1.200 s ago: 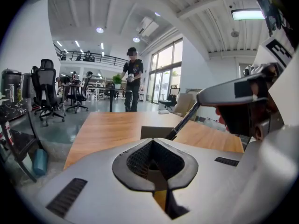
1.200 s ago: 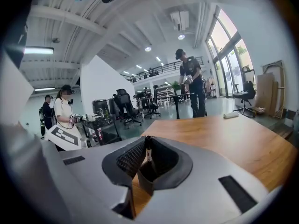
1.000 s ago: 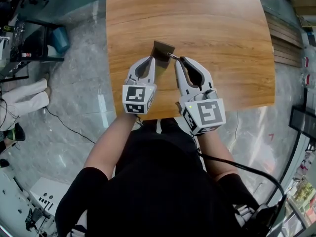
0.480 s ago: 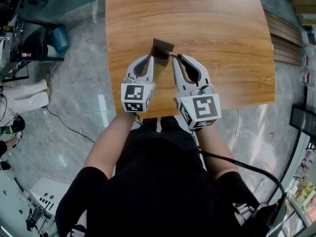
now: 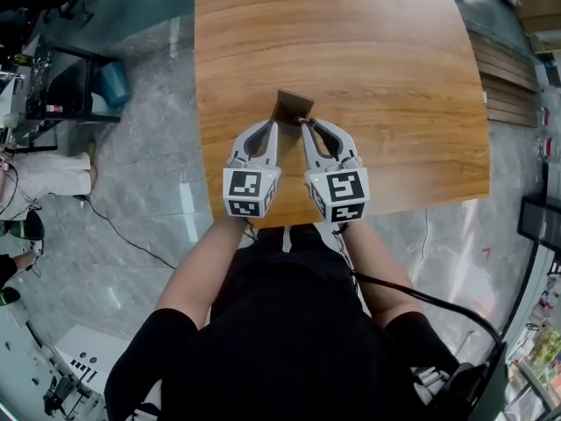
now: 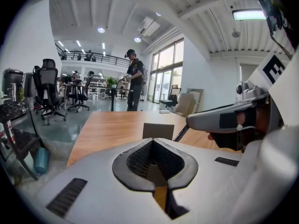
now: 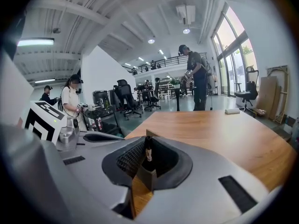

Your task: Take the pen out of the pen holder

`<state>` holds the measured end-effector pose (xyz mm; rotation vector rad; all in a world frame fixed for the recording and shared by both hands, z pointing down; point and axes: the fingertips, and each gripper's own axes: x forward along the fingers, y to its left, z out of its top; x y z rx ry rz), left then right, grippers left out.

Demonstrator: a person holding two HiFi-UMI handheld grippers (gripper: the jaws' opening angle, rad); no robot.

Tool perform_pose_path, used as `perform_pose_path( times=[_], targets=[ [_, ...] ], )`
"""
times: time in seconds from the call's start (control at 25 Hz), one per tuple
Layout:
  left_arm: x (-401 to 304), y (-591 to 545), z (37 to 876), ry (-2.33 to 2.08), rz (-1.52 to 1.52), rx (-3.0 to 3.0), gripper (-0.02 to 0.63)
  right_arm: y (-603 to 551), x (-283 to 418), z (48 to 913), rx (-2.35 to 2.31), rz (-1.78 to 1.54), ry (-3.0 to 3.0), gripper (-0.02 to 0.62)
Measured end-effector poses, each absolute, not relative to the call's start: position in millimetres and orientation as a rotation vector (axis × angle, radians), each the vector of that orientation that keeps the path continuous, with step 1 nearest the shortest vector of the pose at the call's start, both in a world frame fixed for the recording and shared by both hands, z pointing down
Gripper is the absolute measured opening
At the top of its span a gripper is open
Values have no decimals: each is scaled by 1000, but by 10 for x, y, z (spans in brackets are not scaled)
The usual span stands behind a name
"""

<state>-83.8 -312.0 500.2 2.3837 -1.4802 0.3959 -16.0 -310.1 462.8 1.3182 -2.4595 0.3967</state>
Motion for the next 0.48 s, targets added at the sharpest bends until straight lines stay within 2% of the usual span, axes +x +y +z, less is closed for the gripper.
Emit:
perform_pose_path(
  times=[0.48],
  targets=[
    [-880, -3186, 5053, -1484, 412, 2384, 0, -3125, -226, 5190, 1237, 399, -2395, 34]
  ],
)
